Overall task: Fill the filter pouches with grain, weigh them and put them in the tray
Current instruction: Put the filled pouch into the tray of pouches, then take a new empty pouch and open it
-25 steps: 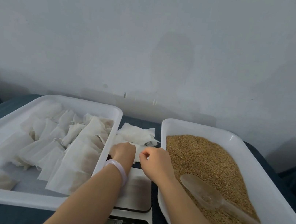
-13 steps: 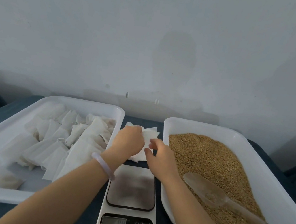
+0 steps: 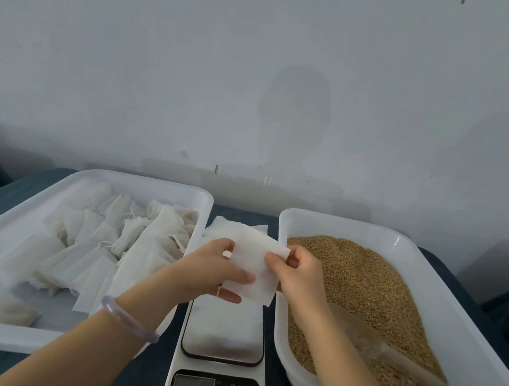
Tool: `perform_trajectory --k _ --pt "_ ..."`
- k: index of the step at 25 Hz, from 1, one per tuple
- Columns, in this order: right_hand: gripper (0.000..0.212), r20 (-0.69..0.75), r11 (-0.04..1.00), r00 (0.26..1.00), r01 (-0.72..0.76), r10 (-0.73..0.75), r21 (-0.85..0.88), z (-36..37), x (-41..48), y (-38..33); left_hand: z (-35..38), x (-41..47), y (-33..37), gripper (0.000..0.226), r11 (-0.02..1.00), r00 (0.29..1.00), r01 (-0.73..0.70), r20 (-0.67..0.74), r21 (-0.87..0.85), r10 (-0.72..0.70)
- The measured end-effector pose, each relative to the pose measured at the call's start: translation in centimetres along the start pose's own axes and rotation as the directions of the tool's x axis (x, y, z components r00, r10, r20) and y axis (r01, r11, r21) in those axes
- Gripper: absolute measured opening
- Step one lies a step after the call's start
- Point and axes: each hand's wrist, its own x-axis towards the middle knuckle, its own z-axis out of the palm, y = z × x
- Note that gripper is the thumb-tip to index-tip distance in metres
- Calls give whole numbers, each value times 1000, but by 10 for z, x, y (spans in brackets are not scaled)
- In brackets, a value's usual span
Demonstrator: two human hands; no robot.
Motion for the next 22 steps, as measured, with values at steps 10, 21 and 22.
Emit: perform_trajectory --k 10,21,22 --pt "25 122 1000 992 -24 26 -18 -13 -8 -2 -5 -7 -1 15 985 993 -108 71 138 98" --pt "43 6 999 999 -40 39 12 -5 -17 -1 -7 -4 -7 46 965 952 -188 -276 -184 133" --pt "42 12 993 998 62 -61 -102 -6 -20 -3 -9 -3 -8 42 966 915 -259 -320 5 247"
